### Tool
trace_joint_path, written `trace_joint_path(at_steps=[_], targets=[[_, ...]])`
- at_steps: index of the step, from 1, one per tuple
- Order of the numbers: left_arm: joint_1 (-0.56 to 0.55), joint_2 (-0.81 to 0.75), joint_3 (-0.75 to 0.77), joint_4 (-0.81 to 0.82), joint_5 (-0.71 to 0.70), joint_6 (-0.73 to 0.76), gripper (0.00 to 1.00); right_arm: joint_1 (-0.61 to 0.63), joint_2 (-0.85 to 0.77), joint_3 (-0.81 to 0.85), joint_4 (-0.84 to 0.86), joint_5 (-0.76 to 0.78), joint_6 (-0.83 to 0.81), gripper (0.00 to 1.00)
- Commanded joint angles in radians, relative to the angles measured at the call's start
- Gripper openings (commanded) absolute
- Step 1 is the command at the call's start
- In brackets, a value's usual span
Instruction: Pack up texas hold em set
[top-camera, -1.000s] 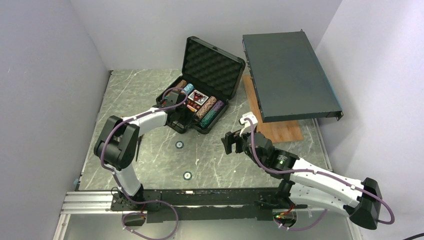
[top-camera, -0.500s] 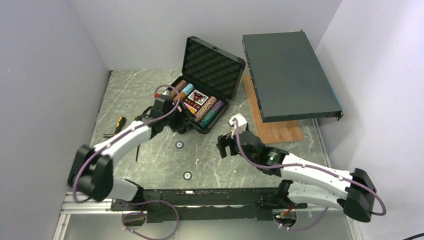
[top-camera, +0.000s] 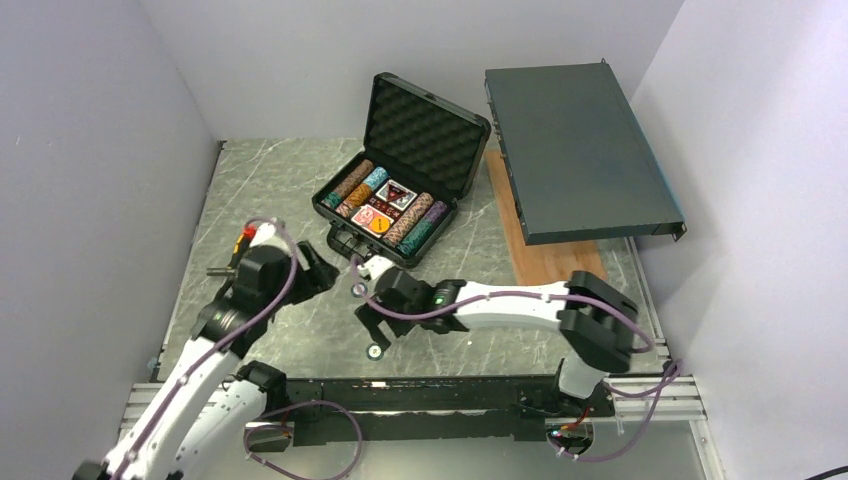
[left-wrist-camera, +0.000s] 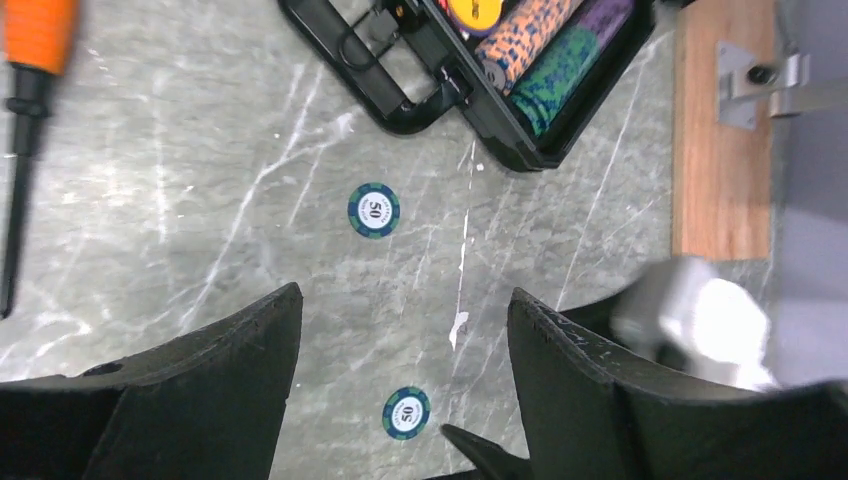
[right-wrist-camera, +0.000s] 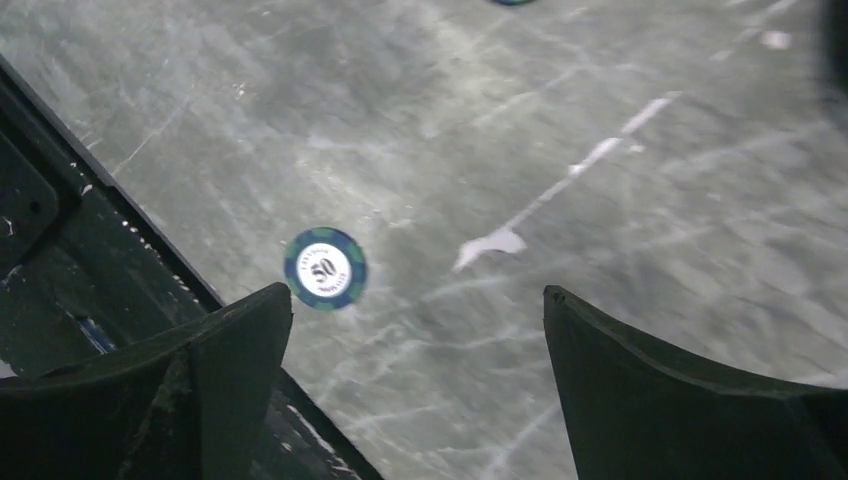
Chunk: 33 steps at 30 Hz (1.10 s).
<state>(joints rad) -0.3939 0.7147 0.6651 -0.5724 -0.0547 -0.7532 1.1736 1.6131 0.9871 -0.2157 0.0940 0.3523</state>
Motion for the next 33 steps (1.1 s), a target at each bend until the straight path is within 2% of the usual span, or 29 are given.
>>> trace_joint_path(at_steps=[1,5,9,12,22,27,33], targets=[[0.004,-0.231,-0.018,-0.145,-0.145,-0.015,0.77,0.047,0.134,0.147,-0.118,-0.019,0.043,0.92],[0.005,-0.393,0.006,-0.192,-0.200,0.006,0.76,0.076,0.221,0.226,-0.162,-0.018,0.046,0.80],[0.005,-0.464,0.035,-0.232,-0.237,0.026,0.76,0.099,0.285,0.283,-0.209,-0.010,0.039,0.67],[0.004,-0.465,0.049,-0.256,-0.243,0.036,0.76,0.114,0.310,0.303,-0.226,-0.014,0.030,0.63],[0.004,-0.431,0.024,-0.216,-0.210,0.046,0.78,0.152,0.350,0.321,-0.264,-0.013,0.012,0.59],[0.005,-0.405,0.024,-0.207,-0.203,0.050,0.78,0.164,0.356,0.310,-0.287,0.043,0.008,0.45],[0.005,-0.397,0.025,-0.196,-0.199,0.044,0.78,0.167,0.364,0.297,-0.293,0.114,0.004,0.38]])
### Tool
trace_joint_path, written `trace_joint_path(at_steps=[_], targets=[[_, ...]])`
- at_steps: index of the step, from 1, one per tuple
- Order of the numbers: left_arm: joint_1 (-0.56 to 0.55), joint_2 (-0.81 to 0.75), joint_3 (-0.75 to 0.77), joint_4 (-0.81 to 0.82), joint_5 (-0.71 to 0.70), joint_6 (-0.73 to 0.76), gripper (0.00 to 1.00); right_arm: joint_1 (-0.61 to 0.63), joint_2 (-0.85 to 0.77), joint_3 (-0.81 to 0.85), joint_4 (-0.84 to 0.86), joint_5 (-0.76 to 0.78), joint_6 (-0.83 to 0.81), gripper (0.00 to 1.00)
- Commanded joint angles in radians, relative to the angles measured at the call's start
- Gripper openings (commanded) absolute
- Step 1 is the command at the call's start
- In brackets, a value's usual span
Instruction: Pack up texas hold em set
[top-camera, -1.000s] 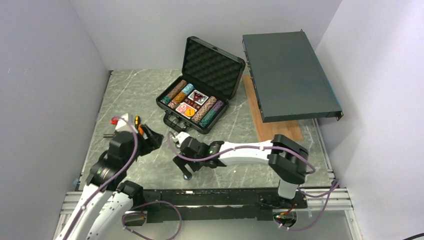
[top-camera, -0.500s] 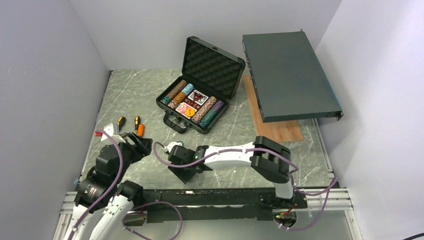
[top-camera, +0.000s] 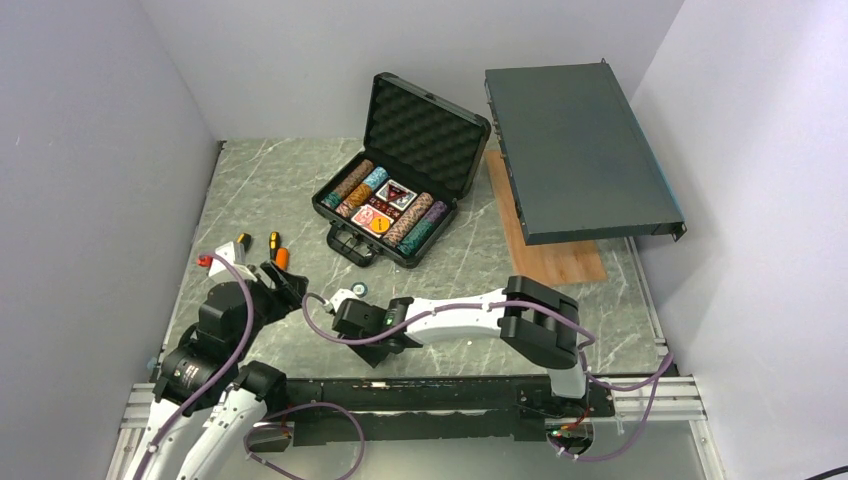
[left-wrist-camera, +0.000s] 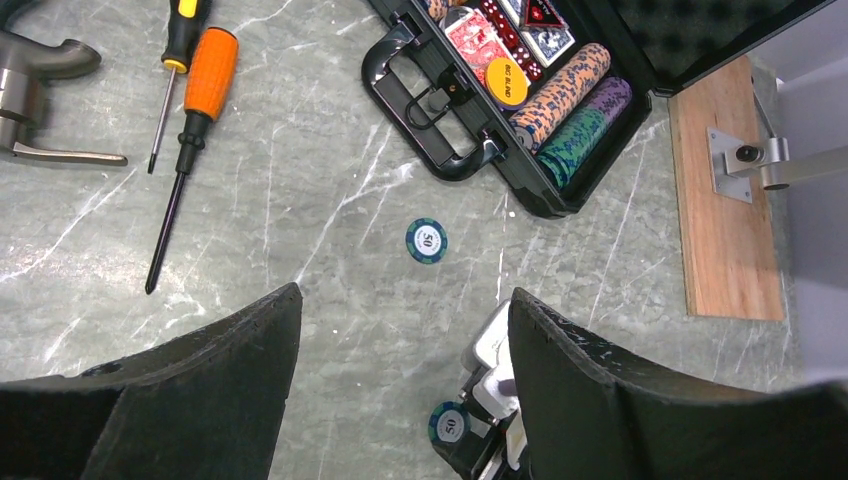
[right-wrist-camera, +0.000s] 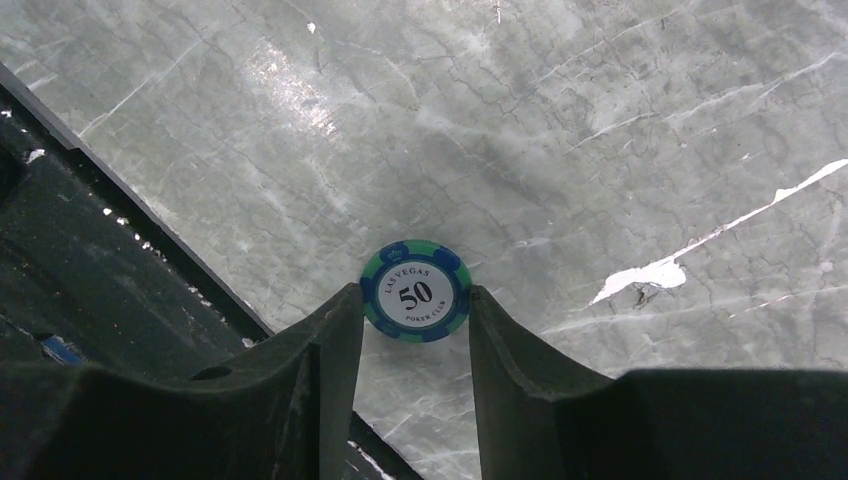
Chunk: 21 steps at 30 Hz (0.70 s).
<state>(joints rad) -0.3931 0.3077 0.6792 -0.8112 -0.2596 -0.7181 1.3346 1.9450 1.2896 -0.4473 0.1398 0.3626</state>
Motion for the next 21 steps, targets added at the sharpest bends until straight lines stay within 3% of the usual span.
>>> trace_joint_path(at_steps=[1,11,17,21], targets=[[0.004,0.014,0.011,0.045,0.009,0.009,0.78,0.007,0.029,-0.010,-0.058,0.081,-0.006,0.36],[0.004,0.121,-0.022,0.082,0.060,-0.031,0.79,-0.015,-0.206,-0.226,0.142,0.202,0.022,0.20],[0.009,0.230,-0.064,0.203,0.198,-0.059,0.80,-0.099,-0.404,-0.405,0.299,0.143,0.024,0.19],[0.031,0.337,-0.085,0.338,0.376,-0.043,0.80,-0.186,-0.455,-0.437,0.305,0.046,0.023,0.27]])
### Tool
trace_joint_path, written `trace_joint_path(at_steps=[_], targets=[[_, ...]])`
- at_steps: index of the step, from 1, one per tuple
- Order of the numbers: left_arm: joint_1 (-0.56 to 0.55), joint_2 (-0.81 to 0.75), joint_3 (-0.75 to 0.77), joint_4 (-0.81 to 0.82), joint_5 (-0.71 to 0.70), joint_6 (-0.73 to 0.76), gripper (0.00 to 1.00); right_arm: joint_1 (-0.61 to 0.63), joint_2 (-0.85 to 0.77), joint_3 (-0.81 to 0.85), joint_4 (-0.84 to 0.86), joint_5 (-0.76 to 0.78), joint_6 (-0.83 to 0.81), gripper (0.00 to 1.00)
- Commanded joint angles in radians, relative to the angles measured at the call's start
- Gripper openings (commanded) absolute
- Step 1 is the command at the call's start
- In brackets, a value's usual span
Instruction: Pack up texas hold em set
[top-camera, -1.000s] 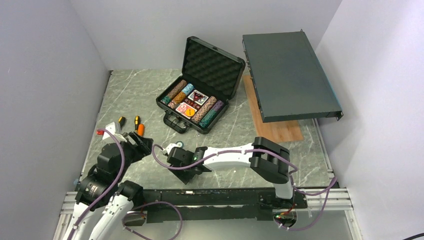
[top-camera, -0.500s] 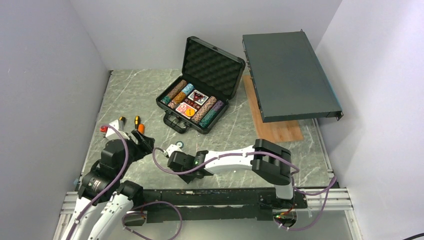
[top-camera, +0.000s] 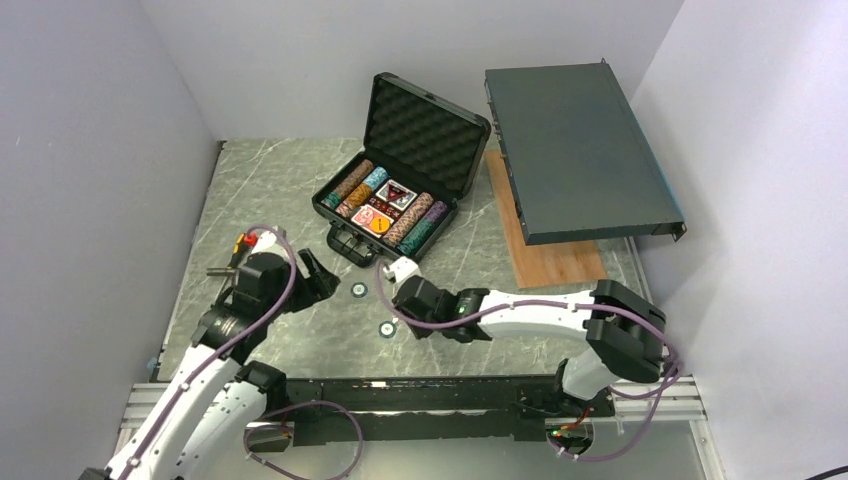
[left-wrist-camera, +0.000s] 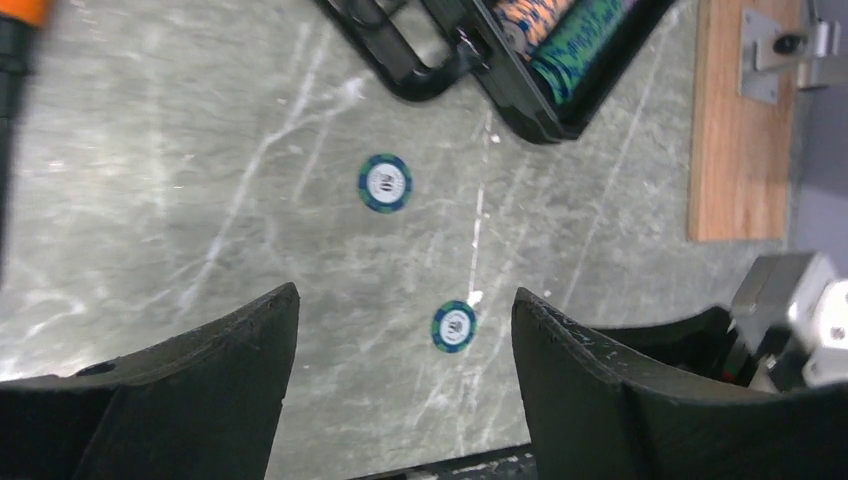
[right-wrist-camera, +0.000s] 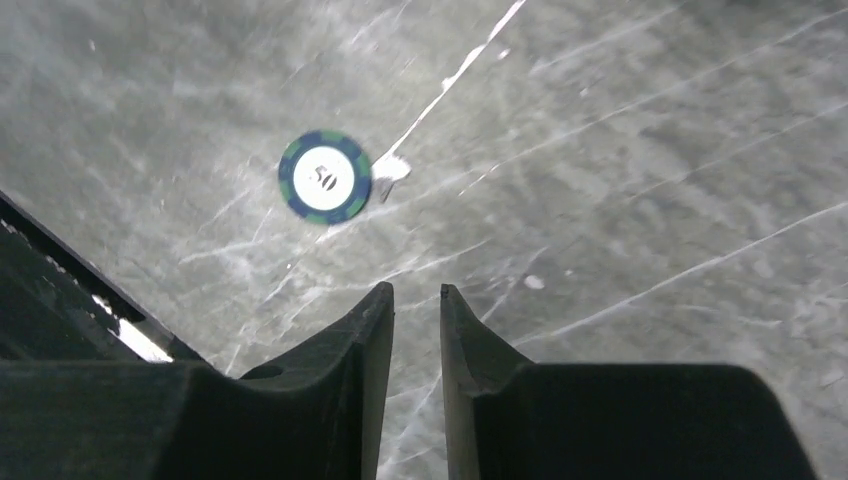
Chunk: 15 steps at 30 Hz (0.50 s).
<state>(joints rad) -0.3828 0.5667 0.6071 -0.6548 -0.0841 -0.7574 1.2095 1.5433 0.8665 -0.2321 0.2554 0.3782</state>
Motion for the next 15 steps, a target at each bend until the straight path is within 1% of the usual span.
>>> trace_joint_path(at_steps=[1,2,3,4,7,10,12,15], targets=[[0.026,0.125,-0.017,0.219,0.268,0.004,0.78,-0.078,-0.063,-0.011,0.076,-0.078,0.010,0.28],[0.027,0.184,-0.014,0.240,0.329,0.014,0.73,-0.093,-0.074,-0.007,0.067,-0.086,0.014,0.29],[0.024,0.247,0.002,0.235,0.378,0.030,0.71,-0.108,-0.085,-0.005,0.055,-0.084,0.020,0.30],[0.009,0.332,0.022,0.213,0.389,0.036,0.72,-0.121,-0.100,-0.005,0.045,-0.077,0.026,0.33],[-0.067,0.455,0.061,0.155,0.330,0.022,0.74,-0.155,-0.157,-0.024,0.035,-0.068,0.037,0.45],[-0.137,0.536,0.060,0.156,0.293,-0.066,0.74,-0.175,-0.204,-0.038,0.026,-0.048,0.035,0.55],[-0.190,0.587,0.072,0.140,0.236,-0.152,0.73,-0.183,-0.221,-0.045,0.021,-0.034,0.030,0.58],[-0.276,0.666,0.096,0.137,0.186,-0.279,0.71,-0.191,-0.234,-0.055,0.017,-0.024,0.030,0.60]])
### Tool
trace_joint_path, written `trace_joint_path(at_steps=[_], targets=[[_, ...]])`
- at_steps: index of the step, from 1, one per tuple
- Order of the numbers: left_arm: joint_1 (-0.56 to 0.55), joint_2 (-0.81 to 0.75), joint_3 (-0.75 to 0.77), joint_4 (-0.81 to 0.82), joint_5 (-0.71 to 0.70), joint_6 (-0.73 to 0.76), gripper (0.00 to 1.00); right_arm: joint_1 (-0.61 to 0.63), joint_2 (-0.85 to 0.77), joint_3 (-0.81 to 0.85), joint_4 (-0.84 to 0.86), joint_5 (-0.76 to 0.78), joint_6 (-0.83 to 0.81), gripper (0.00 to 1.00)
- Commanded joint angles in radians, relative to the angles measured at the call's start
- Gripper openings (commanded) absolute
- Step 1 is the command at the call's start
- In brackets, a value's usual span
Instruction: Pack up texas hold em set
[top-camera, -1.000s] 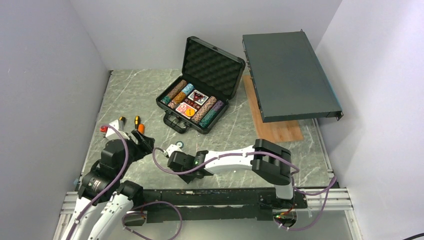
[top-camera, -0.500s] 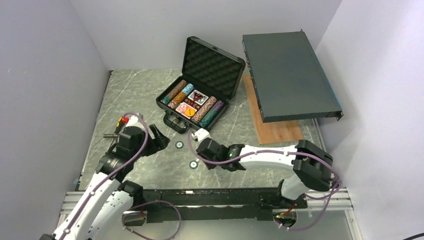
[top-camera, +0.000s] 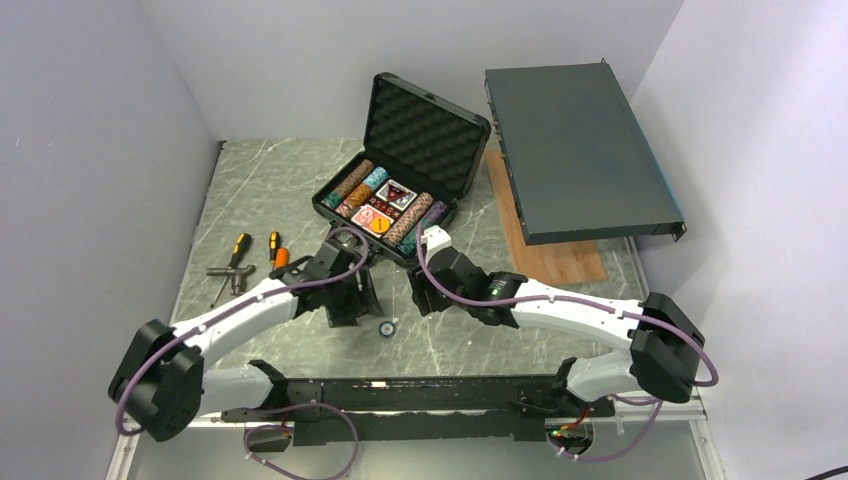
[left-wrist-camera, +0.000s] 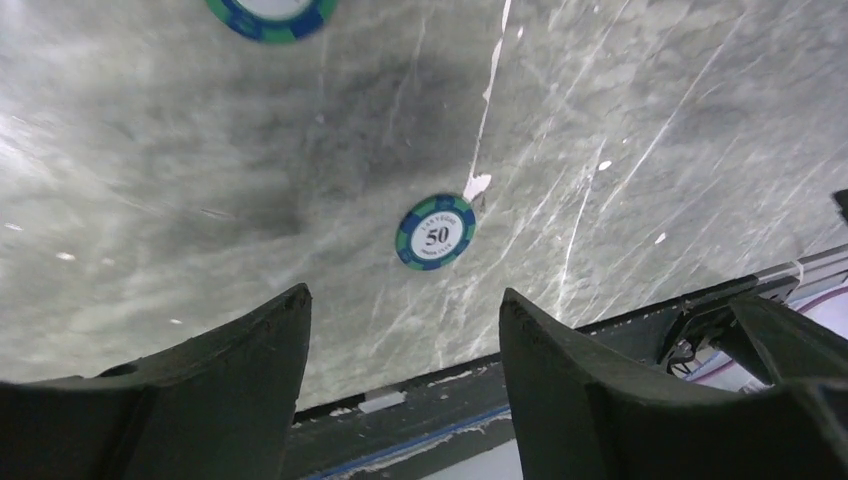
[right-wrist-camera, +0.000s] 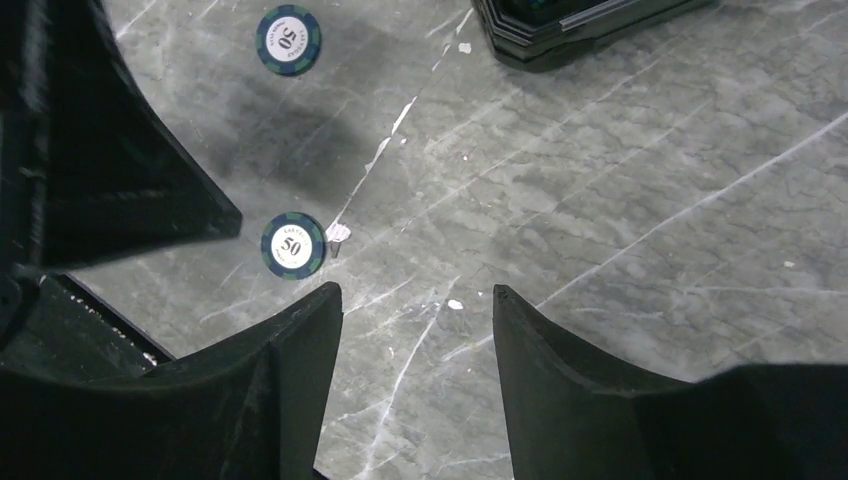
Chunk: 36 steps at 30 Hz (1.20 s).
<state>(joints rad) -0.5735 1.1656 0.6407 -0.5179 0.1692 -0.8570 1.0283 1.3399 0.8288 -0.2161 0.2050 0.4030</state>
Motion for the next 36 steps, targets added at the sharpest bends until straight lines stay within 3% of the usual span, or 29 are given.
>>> trace_joint_path(at_steps=[1,6,10,12,15,21,36], targets=[[-0.109,0.093,0.072,-0.002,-0.082,-0.217,0.70,-0.012,-0.033,-0.020,0.003,0.026,0.005,0.60],[-0.167,0.275,0.197,-0.090,-0.110,-0.307,0.64,-0.013,-0.046,-0.034,0.009,0.017,0.003,0.60],[-0.189,0.422,0.326,-0.209,-0.133,-0.312,0.48,-0.014,-0.064,-0.046,0.004,0.026,-0.001,0.61],[-0.193,0.454,0.354,-0.231,-0.145,-0.317,0.45,-0.014,-0.079,-0.056,0.003,0.030,-0.003,0.61],[-0.203,0.480,0.371,-0.235,-0.156,-0.331,0.47,-0.015,-0.102,-0.070,0.004,0.034,-0.006,0.61],[-0.241,0.486,0.404,-0.322,-0.228,-0.387,0.60,-0.021,-0.124,-0.092,0.023,0.027,-0.015,0.61],[-0.253,0.499,0.345,-0.272,-0.220,-0.441,0.54,-0.023,-0.172,-0.125,0.029,0.023,-0.007,0.62]])
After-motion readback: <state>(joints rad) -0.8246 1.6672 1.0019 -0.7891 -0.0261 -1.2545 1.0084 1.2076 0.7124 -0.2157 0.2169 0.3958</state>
